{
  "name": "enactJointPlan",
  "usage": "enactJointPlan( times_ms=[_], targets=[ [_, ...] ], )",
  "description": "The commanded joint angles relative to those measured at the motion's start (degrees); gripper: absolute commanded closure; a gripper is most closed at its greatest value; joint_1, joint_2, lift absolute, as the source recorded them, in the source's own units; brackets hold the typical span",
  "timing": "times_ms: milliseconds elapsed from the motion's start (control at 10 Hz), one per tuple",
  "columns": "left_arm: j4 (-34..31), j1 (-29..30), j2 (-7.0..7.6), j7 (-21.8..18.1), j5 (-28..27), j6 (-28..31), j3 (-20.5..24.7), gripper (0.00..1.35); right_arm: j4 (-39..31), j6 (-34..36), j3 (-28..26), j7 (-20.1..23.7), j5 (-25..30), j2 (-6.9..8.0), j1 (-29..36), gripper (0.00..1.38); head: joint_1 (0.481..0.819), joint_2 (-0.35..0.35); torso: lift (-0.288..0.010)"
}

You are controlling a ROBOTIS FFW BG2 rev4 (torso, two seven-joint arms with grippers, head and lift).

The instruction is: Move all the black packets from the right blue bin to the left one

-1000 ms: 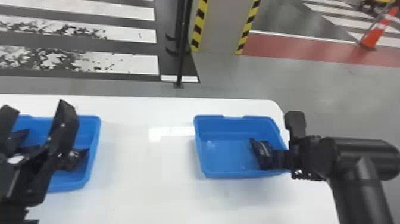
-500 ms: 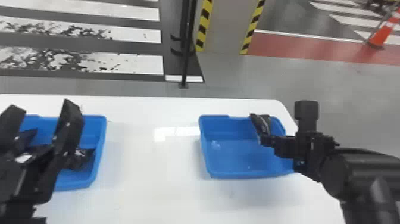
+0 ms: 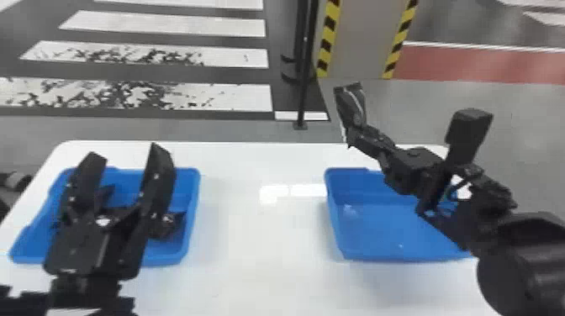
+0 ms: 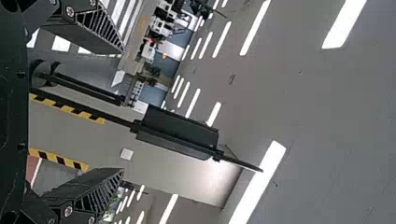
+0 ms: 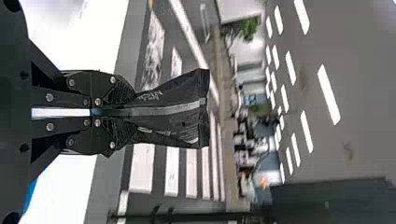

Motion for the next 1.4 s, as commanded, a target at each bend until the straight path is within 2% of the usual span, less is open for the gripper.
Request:
enactJointPlan(
  times_ms=[0,200,300,500,1000,1300],
  targets=[
    [0.00,-0.34,0.37,0.00,0.58,0.79,-1.23,0.14,-1.28,-3.46,7.29,0.51,-5.06,-1.30,0.14,1.10,0.659,0.001,-0.140],
    [-0.14,-0.62,0.54,0.00,0.58,1.36,-1.58,0.14,-2.83,-4.31,13.91,0.59,-9.18,-2.62,-0.56,1.10,0.663,0.097,-0.140],
    [-0.14,-0.62,0.54,0.00,0.58,1.50,-1.80,0.14,-2.41,-4.59,16.88,0.59,-10.32,-3.15,-1.27,1.10,0.664,0.120,-0.140],
    [-0.28,-0.90,0.63,-0.18,0.70,3.04,-1.92,0.14,-1.99,-4.59,22.02,0.51,-12.15,-3.59,-3.10,1.10,0.676,0.191,-0.140],
    [-0.28,-1.46,0.63,-0.44,0.24,5.29,-1.92,0.14,-3.67,-2.76,28.31,0.51,-16.95,-4.29,-4.08,1.10,0.695,0.274,-0.140],
    [-0.28,-1.46,0.54,-0.44,0.47,5.57,-1.58,0.15,-4.80,-2.06,29.57,0.42,-17.86,-4.99,-4.08,1.10,0.695,0.308,-0.140]
  ],
)
